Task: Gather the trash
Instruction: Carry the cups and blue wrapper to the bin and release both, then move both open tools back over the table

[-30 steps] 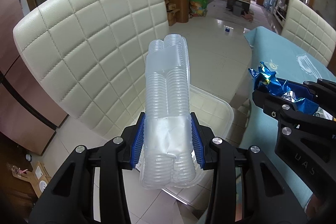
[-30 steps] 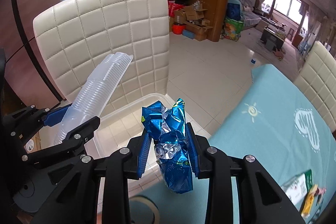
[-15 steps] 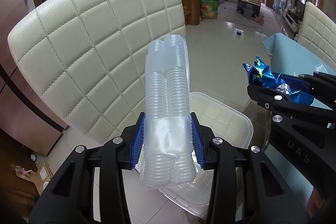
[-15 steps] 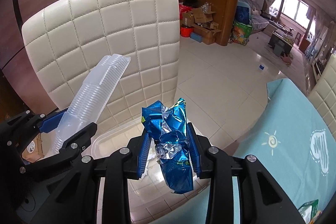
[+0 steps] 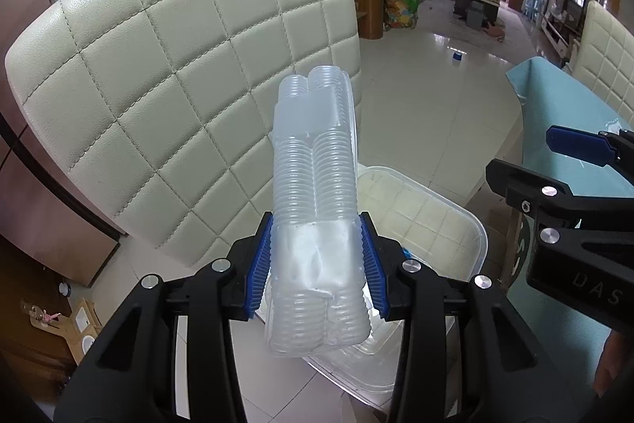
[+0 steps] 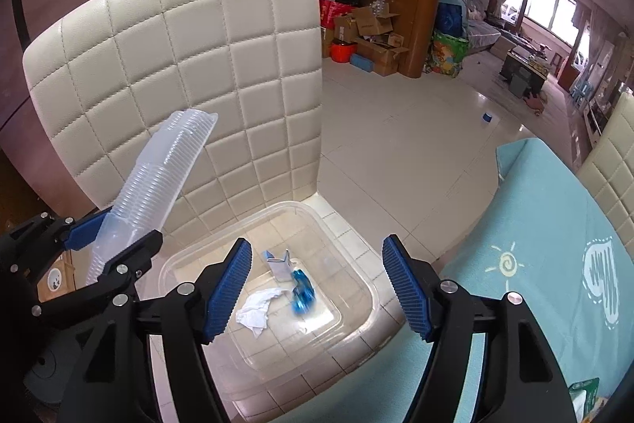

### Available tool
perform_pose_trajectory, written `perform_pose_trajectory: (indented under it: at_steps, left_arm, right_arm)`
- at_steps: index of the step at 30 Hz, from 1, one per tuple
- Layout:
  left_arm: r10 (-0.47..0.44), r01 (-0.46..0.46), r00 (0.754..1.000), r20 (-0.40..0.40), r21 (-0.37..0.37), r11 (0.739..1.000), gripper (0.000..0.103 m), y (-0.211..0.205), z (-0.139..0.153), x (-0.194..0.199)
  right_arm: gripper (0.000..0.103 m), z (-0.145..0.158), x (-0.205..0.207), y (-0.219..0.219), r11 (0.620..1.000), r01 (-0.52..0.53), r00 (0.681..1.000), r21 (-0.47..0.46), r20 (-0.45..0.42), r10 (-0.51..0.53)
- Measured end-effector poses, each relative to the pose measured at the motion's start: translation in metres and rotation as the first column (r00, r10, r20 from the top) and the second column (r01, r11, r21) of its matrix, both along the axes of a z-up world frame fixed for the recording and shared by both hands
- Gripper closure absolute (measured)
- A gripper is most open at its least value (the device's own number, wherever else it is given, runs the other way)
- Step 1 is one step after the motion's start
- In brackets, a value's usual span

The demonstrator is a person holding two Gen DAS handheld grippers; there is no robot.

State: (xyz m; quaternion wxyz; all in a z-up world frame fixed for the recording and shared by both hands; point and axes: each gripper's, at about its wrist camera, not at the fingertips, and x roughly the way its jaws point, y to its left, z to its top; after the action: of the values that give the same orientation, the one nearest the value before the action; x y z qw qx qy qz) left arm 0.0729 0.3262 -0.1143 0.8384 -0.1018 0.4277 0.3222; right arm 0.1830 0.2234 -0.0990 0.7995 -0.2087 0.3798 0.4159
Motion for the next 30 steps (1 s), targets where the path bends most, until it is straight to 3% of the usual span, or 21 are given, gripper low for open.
perform_pose_trajectory:
  at_steps: [12, 15, 30]
  left_arm:
    - [-0.018, 0.019, 1.000, 0.009, -0.018, 1.000, 0.051, -0.006, 0.004, 0.008]
    - [-0.010, 0.011, 1.000, 0.007, -0.008, 1.000, 0.034, -0.008, 0.006, 0.009]
    - [-0.052, 0.051, 0.998, 0.032, 0.018, 0.999, 0.031, -0.033, 0.034, 0.002]
  right_arm:
    - [0.036, 0.006, -0.003, -0.023, 0.999, 0.029, 0.999, -0.013, 0.021, -0.029]
    - [0.036, 0.008, -0.003, -0.026, 0.999, 0.036, 0.999, -0.010, 0.022, -0.036]
    - [0.036, 0.039, -0.022, -0.069, 0.997, 0.073, 0.996, 0.012, 0.056, -0.074]
